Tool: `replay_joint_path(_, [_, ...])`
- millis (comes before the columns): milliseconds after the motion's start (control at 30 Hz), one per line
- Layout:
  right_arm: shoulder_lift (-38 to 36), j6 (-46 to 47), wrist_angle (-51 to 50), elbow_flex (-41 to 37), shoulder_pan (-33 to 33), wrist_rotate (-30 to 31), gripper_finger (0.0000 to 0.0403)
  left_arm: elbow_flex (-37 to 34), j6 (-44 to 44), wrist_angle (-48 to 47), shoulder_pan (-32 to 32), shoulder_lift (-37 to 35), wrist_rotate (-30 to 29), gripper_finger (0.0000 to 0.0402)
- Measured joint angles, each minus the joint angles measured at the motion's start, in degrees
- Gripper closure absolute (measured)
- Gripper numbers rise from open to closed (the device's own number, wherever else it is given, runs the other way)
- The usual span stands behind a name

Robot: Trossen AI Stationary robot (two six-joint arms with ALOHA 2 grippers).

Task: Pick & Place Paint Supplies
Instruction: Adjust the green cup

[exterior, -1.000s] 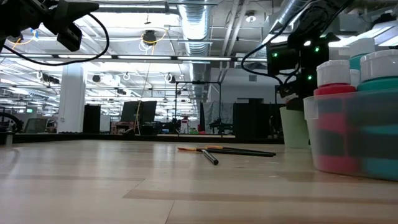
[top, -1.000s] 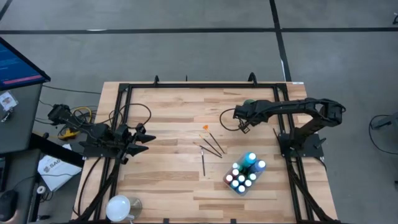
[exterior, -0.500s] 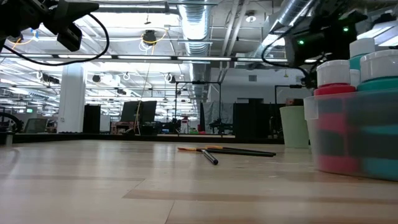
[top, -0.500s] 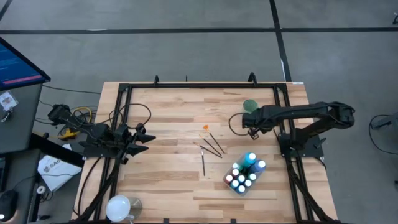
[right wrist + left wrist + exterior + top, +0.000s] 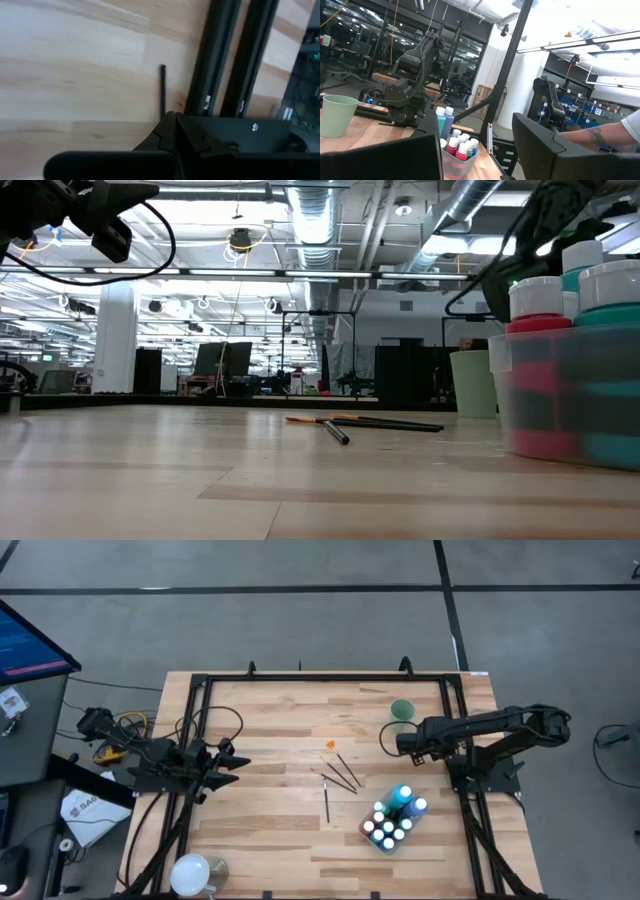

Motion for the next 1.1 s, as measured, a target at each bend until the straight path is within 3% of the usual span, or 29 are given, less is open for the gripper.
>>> replay_joint_path(233, [2.1, 1.4, 0.4, 0.2, -3.1, 1.6, 0.0403, 0.0, 0.0, 0.0, 0.0, 0.0, 0.0, 0.027])
replay_joint_path(433, [6.9, -7.0, 1.3, -1.8, -5.8, 1.7, 0.0403, 0.0, 0.0, 0.0, 0.0, 0.0, 0.0, 0.027])
replay_joint_path(733, [13.2, -7.7, 9.0, -1.8, -6.1, 1.4, 0.0403, 0.0, 0.0, 0.0, 0.0, 0.0, 0.0, 0.027])
replay_joint_path(1100, [17.6, -8.8, 11.5, -0.8, -6.7, 0.4, 0.0403, 0.0, 0.0, 0.0, 0.0, 0.0, 0.0, 0.027])
